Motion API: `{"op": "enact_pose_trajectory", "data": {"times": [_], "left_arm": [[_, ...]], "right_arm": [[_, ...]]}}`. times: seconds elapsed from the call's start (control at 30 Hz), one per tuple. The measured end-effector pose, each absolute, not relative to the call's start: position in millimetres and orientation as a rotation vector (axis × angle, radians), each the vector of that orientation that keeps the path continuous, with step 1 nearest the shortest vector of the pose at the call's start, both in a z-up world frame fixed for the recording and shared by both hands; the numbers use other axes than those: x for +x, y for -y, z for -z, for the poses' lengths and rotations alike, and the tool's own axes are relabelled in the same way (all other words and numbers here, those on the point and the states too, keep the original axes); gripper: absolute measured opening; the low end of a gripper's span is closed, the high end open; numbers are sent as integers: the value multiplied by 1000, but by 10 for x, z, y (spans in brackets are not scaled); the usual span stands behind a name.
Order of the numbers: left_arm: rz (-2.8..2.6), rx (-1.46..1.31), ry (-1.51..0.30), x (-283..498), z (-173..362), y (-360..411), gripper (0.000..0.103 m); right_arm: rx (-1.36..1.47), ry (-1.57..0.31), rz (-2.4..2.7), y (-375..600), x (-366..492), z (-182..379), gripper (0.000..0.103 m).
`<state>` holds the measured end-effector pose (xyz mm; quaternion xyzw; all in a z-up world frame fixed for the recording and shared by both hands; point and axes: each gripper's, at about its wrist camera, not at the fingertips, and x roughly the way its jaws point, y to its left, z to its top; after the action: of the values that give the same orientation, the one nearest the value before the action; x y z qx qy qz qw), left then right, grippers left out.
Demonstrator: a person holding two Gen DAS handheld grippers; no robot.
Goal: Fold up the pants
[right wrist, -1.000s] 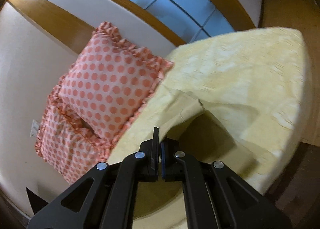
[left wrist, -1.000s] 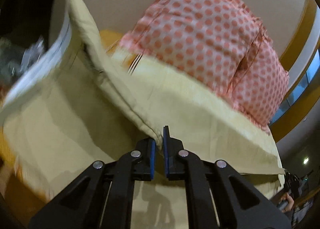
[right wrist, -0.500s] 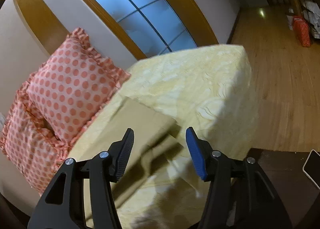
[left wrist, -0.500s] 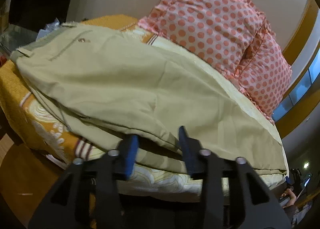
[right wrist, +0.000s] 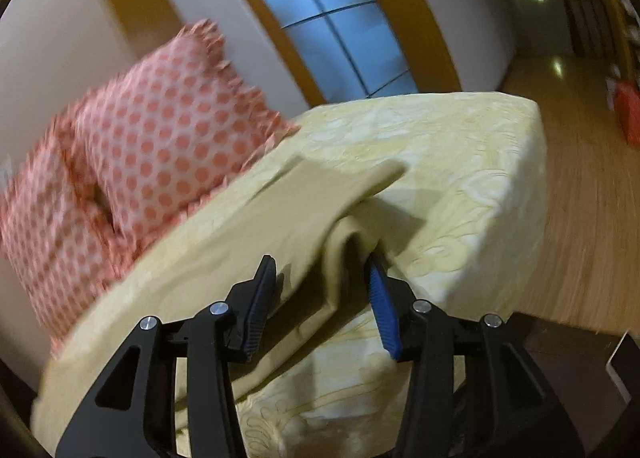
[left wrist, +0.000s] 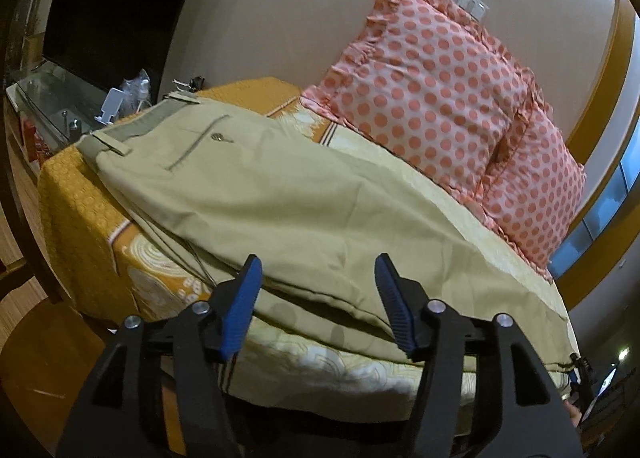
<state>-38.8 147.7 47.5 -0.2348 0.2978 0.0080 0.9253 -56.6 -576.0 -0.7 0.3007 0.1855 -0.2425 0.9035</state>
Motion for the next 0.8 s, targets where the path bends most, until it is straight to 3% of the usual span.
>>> {"op": "enact_pose_trajectory", "data": {"times": [0.1, 0.33, 0.5, 0.6, 0.7, 0.8], "left_arm": [[-24, -484, -611, -353, -466, -1527, 60], [-25, -528, -605, -321, -421, -1777, 69], [-27, -583, -613, -269, -354, -1927, 72], [-42, -619, -612, -254, -295, -2014, 75], [-63, -650, -622, -250, -229, -2079, 77], [-98, -688, -626, -256, -165, -2165, 78]], "right_arm": [[647, -362, 496, 5856, -462, 30, 5], [494, -298, 259, 5225, -134, -609, 4], [379, -297, -210, 3761, 248, -1077, 4], [318, -388, -468, 2723, 507, -992, 4], [166, -596, -642, 1687, 664, -601, 6], [64, -793, -698, 1177, 646, -208, 23]]}}
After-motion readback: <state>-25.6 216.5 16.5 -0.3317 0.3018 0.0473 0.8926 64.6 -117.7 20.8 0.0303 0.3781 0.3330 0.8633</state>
